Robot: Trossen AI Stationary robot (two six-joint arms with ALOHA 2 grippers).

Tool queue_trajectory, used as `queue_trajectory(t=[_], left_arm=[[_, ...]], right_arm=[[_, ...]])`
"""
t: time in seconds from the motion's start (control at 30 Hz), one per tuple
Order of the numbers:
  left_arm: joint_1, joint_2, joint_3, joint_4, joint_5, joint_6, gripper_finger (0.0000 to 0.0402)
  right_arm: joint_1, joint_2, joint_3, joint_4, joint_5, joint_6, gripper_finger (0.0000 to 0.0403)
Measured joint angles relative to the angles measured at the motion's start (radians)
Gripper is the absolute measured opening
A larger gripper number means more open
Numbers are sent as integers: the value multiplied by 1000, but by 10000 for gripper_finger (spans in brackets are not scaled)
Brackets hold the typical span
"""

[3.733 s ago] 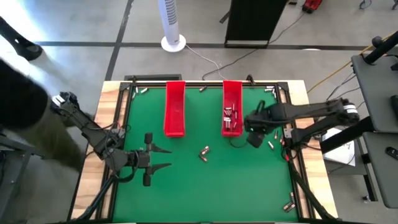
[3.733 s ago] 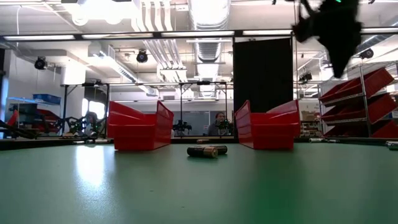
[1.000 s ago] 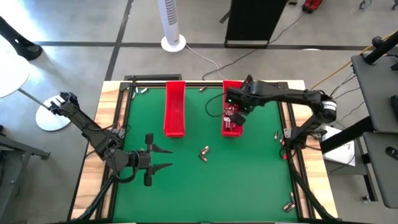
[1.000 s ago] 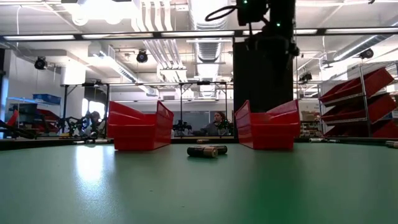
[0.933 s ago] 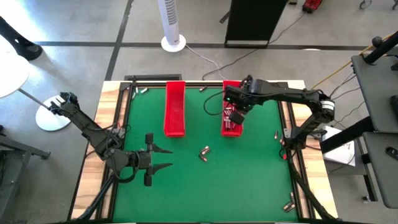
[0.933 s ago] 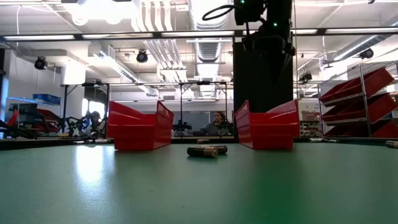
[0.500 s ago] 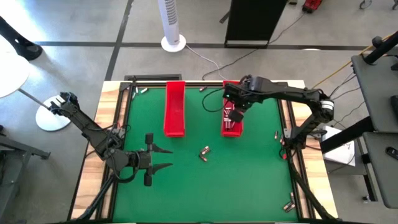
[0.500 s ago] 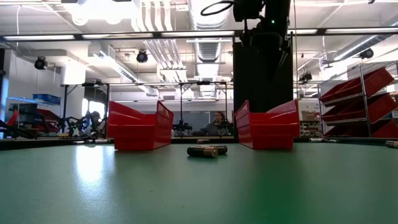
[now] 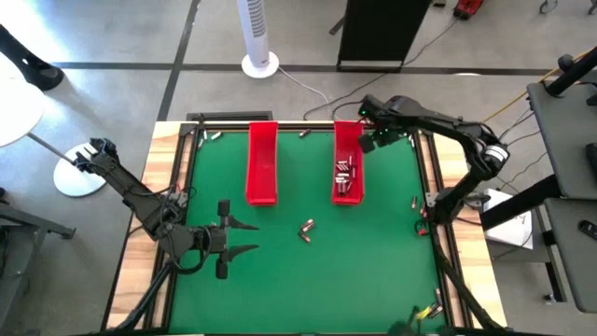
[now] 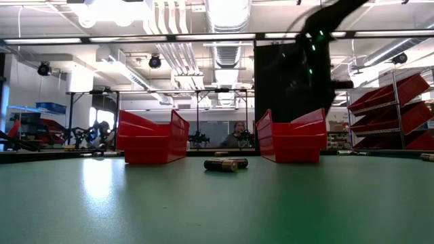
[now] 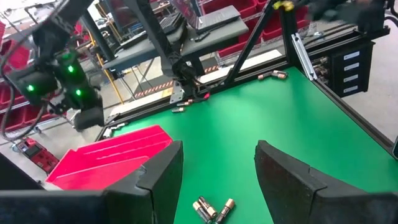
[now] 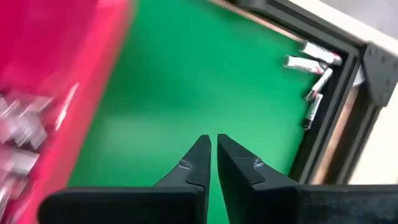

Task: Sort batteries
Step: Put the silver battery into the right red bin

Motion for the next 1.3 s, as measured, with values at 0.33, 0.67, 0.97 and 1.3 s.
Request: queue_trajectory(t=[0.33, 0.67, 0.97, 1.3], left_arm=[[0, 0, 0, 2, -1, 2, 180], [0, 0, 0, 2, -2, 21, 180], [0, 0, 0, 1, -2, 19, 180], [0, 0, -21, -2, -96, 26, 180]], right_arm=[[-276, 0, -254, 436, 1, 265, 127], [-348, 64, -250, 579, 58, 490, 200], [-346, 196, -224, 570, 182, 627, 198], [-337, 174, -232, 579, 188, 683, 180]])
